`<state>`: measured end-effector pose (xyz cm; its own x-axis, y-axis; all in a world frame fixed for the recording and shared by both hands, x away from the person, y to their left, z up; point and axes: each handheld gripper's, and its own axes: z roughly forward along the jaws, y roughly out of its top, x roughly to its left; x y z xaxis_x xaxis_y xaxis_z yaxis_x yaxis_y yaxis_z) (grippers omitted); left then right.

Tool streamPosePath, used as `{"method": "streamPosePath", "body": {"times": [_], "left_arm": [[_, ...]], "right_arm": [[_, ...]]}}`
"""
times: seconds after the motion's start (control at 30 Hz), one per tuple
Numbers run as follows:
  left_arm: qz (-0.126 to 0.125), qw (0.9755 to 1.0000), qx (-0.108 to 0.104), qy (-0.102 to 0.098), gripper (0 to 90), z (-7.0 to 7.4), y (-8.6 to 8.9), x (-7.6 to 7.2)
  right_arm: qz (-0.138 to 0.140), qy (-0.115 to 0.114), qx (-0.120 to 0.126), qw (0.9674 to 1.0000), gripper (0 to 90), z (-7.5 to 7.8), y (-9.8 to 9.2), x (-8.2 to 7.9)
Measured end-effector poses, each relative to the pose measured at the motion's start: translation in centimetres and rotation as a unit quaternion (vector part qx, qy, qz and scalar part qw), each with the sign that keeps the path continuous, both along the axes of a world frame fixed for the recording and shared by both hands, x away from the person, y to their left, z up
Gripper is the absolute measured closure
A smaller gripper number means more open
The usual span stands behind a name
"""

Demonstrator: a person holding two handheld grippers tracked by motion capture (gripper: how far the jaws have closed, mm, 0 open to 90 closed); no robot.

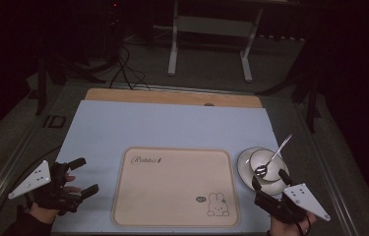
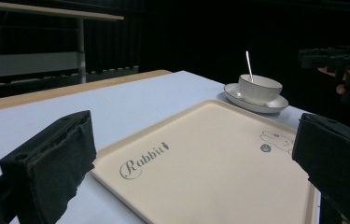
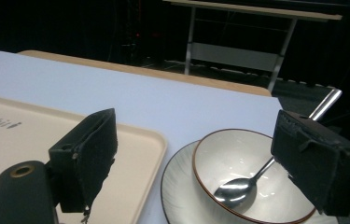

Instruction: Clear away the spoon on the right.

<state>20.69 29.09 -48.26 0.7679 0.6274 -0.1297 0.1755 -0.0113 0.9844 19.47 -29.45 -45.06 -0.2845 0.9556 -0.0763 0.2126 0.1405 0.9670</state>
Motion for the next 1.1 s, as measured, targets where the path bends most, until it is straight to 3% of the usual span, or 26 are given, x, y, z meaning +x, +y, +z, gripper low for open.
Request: {"method": "streamPosePath", "body": {"times": [0.47,0.83,0.93,1.1], "left_arm": [[-0.001,1.0,-0.003,-0.001,0.0,0.0,0.0,0.0],[0.001,1.0,-0.003,-0.001,0.0,0.0,0.0,0.0],[0.001,1.0,-0.003,-0.001,0.0,0.0,0.0,0.0],[0.003,1.0,-0.003,-0.002,0.0,0.1,0.2,-0.1]], "right_arm": [[0.015,-0.019,0.009,0.9997,13.1,1.2,0.5,-0.7],[0.025,-0.019,0.002,0.9995,13.0,1.9,0.9,-0.5],[0.031,-0.015,0.01,0.9994,12.6,2.3,0.9,-0.3],[0.044,-0.005,0.0,0.999,11.2,3.7,0.6,0.6]]}}
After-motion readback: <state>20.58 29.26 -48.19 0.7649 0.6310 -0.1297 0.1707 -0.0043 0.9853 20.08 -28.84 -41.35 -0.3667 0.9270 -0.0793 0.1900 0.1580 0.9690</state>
